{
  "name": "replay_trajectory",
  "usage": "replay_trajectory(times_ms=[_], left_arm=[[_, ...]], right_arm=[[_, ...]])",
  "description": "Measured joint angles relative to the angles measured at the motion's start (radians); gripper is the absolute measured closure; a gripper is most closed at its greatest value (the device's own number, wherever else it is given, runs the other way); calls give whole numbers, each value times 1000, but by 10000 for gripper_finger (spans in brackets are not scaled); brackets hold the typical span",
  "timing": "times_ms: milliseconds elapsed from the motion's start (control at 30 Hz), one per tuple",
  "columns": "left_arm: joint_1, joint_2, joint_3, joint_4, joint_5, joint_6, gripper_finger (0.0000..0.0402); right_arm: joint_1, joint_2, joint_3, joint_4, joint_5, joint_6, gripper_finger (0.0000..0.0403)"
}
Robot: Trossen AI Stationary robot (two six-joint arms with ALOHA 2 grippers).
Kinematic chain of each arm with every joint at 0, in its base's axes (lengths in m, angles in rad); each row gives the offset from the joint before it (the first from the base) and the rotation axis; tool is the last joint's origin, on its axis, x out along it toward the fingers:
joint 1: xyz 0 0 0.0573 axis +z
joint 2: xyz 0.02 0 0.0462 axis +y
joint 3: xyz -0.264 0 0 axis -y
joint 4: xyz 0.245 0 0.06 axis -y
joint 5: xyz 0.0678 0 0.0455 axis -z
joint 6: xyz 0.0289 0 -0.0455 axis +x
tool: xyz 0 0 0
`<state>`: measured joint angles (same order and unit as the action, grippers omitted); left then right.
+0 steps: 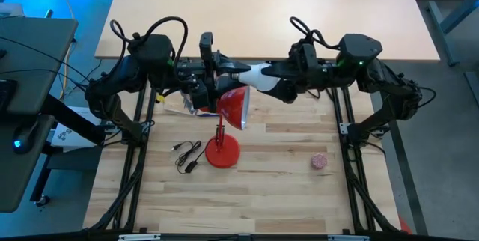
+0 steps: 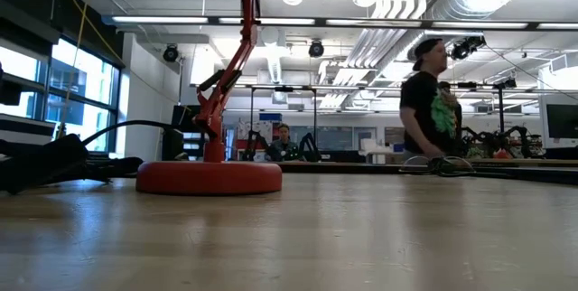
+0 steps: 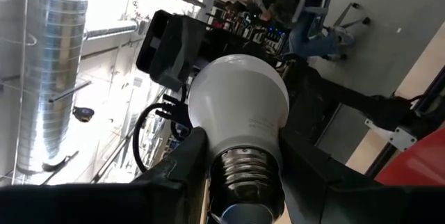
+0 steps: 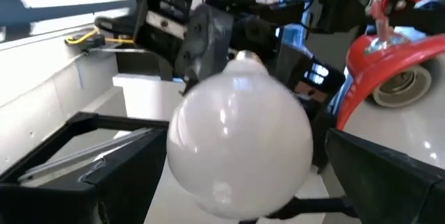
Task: Screw lightbulb
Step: Insert the lightbulb on the lamp
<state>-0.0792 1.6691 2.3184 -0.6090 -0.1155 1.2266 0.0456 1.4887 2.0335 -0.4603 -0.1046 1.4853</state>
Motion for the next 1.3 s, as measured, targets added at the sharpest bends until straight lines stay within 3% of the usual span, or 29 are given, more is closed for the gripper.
replay_trajectory(times_ms=[567,1067,1300], left_arm=[[-3,0,0,-14,0,6,273],[-3,1,0,-16,-5,59,273],[-3,1,0,-16,-37,102,273]], right_arm=[[0,0,0,18,30,-106,19],[0,5,0,16,-21,-34,23],[0,5,0,16,-29,-24,45]])
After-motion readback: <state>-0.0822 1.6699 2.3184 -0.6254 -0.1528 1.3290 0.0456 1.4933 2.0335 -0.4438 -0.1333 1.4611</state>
